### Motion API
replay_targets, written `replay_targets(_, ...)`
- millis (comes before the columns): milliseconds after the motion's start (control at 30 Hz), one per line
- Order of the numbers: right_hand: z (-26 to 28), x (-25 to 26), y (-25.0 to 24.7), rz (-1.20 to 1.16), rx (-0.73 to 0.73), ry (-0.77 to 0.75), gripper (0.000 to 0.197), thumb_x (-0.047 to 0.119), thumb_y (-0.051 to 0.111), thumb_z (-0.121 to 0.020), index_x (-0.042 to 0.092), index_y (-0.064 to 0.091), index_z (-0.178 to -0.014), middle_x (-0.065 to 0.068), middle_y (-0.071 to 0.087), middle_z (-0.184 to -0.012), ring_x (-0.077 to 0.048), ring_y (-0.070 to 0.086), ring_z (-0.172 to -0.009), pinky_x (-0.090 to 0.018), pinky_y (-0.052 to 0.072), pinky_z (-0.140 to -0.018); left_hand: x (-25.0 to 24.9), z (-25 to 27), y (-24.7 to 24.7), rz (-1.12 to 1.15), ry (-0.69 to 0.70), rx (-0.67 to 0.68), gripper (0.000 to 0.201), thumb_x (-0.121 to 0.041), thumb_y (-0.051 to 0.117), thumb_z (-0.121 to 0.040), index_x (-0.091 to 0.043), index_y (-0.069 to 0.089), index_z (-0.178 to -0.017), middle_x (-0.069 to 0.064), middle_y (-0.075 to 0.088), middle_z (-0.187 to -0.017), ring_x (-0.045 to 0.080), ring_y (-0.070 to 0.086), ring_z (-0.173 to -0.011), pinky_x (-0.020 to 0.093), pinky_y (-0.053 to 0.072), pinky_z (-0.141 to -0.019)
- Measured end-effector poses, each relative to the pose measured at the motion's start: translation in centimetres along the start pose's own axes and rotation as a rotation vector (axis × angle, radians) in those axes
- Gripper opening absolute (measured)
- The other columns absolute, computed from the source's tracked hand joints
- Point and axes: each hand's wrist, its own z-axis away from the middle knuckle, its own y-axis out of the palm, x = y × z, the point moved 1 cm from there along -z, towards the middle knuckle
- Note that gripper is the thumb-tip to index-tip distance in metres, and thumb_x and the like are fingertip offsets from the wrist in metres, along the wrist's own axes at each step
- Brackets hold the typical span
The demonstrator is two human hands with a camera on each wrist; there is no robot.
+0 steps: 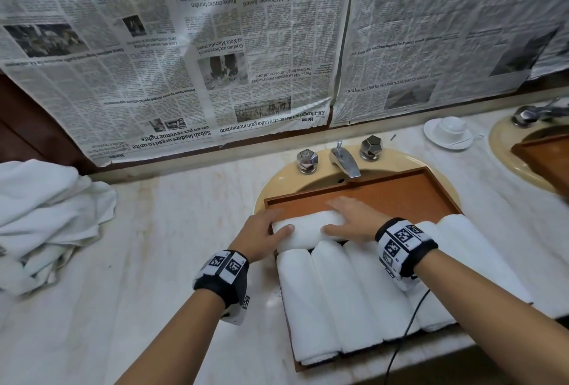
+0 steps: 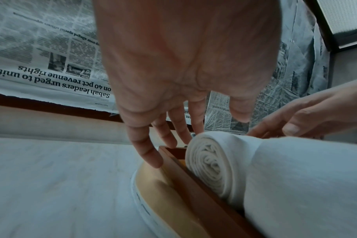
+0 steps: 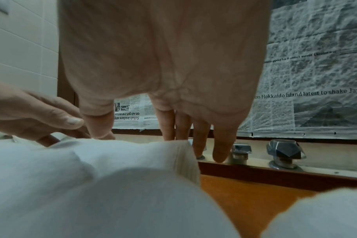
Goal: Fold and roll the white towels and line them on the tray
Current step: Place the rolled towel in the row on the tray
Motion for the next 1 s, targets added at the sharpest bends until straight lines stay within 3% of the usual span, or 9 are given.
replay_targets(233, 2.1, 2.9, -1.6, 0.033, -0.073, -0.06, 0.078, 0.058, 0.055, -0.091, 0.018, 0.031, -0.152, 0.001, 0.031, -0.157, -0.019, 0.032, -0.141, -0.038, 0.033, -0.112, 0.4, 1.5, -1.5, -0.015, 0.009, -0.024, 0.065, -0.056, 0.058, -0.092, -0.025, 0.045, -0.147, -0.001, 0.046, -0.149, 0.019, 0.04, -0.137, 0.04, 0.033, -0.114)
replay_targets(467, 2.6, 8.2, -0.7, 0.056, -0.101, -0.135, 0.081, 0.059, 0.054, -0.09, 0.02, 0.025, -0.155, 0.003, 0.025, -0.16, -0.016, 0.025, -0.145, -0.036, 0.029, -0.114, 3.0, 4.7, -3.9, -0.055, -0.02, -0.083, 0.068, -0.06, 0.06, -0.089, -0.031, 0.04, -0.147, -0.005, 0.04, -0.152, 0.019, 0.034, -0.139, 0.036, 0.031, -0.113)
replay_targets(633, 1.9, 14.1, 1.2, 0.05, -0.118, -0.196, 0.079, 0.056, 0.06, -0.087, 0.018, 0.031, -0.151, 0.002, 0.035, -0.152, -0.018, 0.034, -0.14, -0.034, 0.034, -0.11, 7.7, 8.7, -7.1, -0.106, -0.069, -0.144, 0.068, -0.062, 0.059, -0.088, -0.034, 0.038, -0.147, -0.009, 0.035, -0.152, 0.018, 0.033, -0.138, 0.041, 0.039, -0.108)
replay_targets(1000, -2.1, 31.9, 8.8, 0.08, -0.074, -0.303, 0.077, 0.057, 0.054, -0.091, 0.021, 0.026, -0.153, 0.005, 0.029, -0.156, -0.014, 0.03, -0.141, -0.037, 0.034, -0.112, 21.9, 20.3, -17.3, -0.136, -0.222, -0.251, 0.066, -0.055, 0.059, -0.091, -0.032, 0.036, -0.148, -0.008, 0.034, -0.152, 0.019, 0.034, -0.136, 0.041, 0.04, -0.106)
